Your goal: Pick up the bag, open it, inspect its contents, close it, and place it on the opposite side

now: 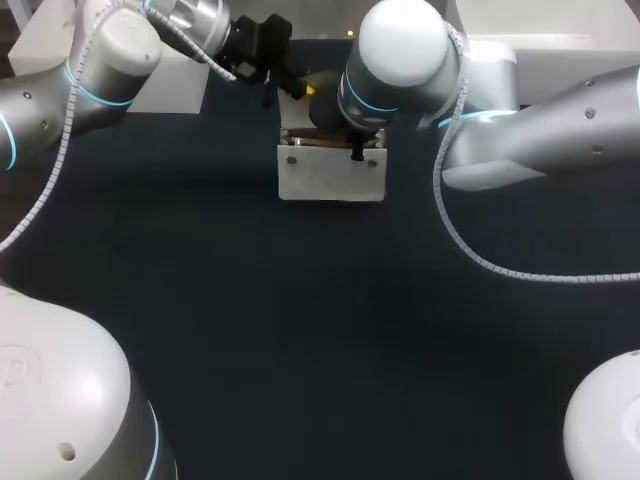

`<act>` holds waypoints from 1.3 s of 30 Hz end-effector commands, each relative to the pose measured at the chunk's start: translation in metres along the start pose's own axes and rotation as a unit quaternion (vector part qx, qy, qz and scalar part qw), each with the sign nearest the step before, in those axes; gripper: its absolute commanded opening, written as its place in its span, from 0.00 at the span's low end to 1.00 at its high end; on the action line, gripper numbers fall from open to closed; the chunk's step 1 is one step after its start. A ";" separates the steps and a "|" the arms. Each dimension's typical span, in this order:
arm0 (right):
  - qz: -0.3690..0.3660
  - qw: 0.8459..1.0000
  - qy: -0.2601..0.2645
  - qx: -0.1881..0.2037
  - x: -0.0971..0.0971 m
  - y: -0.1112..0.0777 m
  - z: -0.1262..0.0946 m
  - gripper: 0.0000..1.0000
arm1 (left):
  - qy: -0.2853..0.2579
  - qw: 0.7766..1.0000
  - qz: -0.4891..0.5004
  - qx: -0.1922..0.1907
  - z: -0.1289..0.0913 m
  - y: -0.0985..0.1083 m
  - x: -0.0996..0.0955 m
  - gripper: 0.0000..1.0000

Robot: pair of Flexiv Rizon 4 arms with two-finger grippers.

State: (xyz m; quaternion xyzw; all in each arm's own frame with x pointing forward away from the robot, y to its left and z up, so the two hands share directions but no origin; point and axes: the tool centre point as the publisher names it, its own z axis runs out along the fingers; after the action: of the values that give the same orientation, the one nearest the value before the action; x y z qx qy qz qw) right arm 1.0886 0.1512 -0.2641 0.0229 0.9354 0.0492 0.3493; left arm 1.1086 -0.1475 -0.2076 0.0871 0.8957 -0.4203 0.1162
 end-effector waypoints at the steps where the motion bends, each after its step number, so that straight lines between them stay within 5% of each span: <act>1: -0.002 0.999 -0.037 0.000 0.005 -0.003 -0.029 0.35 | -0.005 1.000 -0.005 0.005 0.006 0.006 -0.001 0.00; 9: -0.011 0.998 -0.064 0.001 0.009 0.003 -0.046 0.27 | -0.029 1.000 -0.011 -0.002 0.017 0.026 -0.012 0.00; 15: -0.016 0.997 -0.069 0.001 0.018 0.003 -0.049 0.00 | -0.060 0.998 0.010 -0.016 0.027 0.042 -0.024 0.00; 39: 0.011 1.000 -0.028 -0.002 0.071 0.003 -0.019 0.00 | -0.090 0.989 0.109 -0.029 0.056 0.087 -0.024 0.00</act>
State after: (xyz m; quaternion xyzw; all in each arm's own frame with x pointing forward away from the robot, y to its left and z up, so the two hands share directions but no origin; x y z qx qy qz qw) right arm 1.0211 0.1523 -0.2878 0.0319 0.9265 0.0572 0.3705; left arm 1.1583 -0.1380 -0.2914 0.1407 0.8827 -0.3774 0.2422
